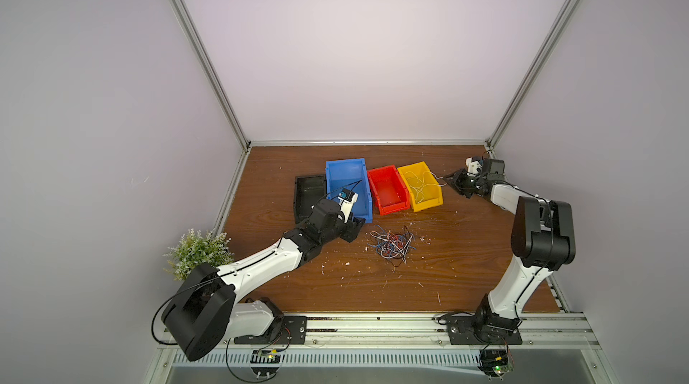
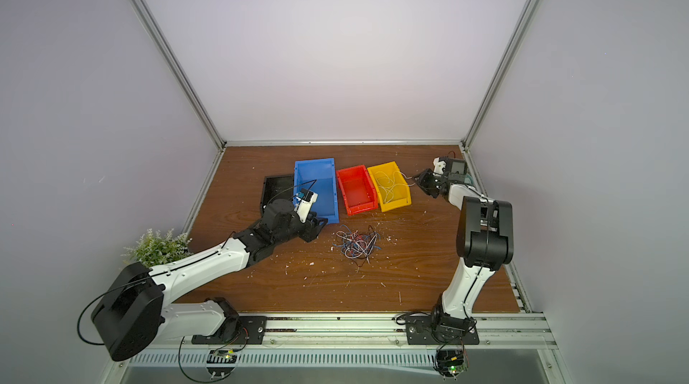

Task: Untangle and sort cables by color
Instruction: Adjust the cable in the bin.

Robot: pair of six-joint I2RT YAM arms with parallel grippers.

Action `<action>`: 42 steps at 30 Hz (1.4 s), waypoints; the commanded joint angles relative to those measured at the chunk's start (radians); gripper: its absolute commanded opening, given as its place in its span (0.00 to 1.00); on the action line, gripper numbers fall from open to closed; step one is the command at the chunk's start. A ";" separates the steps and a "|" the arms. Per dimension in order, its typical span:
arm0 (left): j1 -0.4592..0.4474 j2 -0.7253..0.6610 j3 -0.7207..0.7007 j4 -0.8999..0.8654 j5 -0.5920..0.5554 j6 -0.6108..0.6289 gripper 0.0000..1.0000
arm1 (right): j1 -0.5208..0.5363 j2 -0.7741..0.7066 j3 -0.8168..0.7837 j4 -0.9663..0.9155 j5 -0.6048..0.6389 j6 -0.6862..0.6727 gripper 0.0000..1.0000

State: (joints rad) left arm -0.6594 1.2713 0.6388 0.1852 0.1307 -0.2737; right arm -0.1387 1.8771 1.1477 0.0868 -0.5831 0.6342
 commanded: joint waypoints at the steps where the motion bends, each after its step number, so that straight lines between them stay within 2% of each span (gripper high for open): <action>1: -0.005 -0.004 -0.014 0.017 -0.013 0.001 0.54 | 0.003 -0.017 0.003 0.052 -0.042 0.025 0.25; 5: -0.005 -0.007 -0.016 0.018 -0.015 0.001 0.54 | 0.006 -0.042 -0.007 0.066 -0.057 0.020 0.00; 11: -0.005 -0.011 -0.020 0.018 -0.019 -0.002 0.54 | 0.037 -0.110 0.013 -0.033 -0.019 -0.082 0.00; 21: -0.005 -0.016 -0.028 0.024 -0.021 -0.007 0.53 | 0.207 -0.135 0.147 -0.308 0.221 -0.308 0.00; 24: -0.005 -0.015 -0.032 0.027 -0.023 -0.007 0.53 | 0.247 -0.093 0.190 -0.364 0.259 -0.331 0.00; 33: -0.005 -0.025 -0.044 0.033 -0.030 -0.002 0.54 | 0.334 -0.007 0.251 -0.434 0.511 -0.388 0.00; 40: -0.005 -0.027 -0.047 0.032 -0.031 -0.004 0.53 | 0.369 0.046 0.259 -0.440 0.593 -0.404 0.00; 42: -0.005 -0.029 -0.048 0.030 -0.032 -0.004 0.54 | 0.385 0.039 0.257 -0.439 0.625 -0.411 0.08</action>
State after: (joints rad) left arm -0.6594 1.2671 0.6018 0.2062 0.1089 -0.2775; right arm 0.2256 1.9381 1.3651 -0.3386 -0.0322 0.2520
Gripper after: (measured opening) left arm 0.535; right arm 0.059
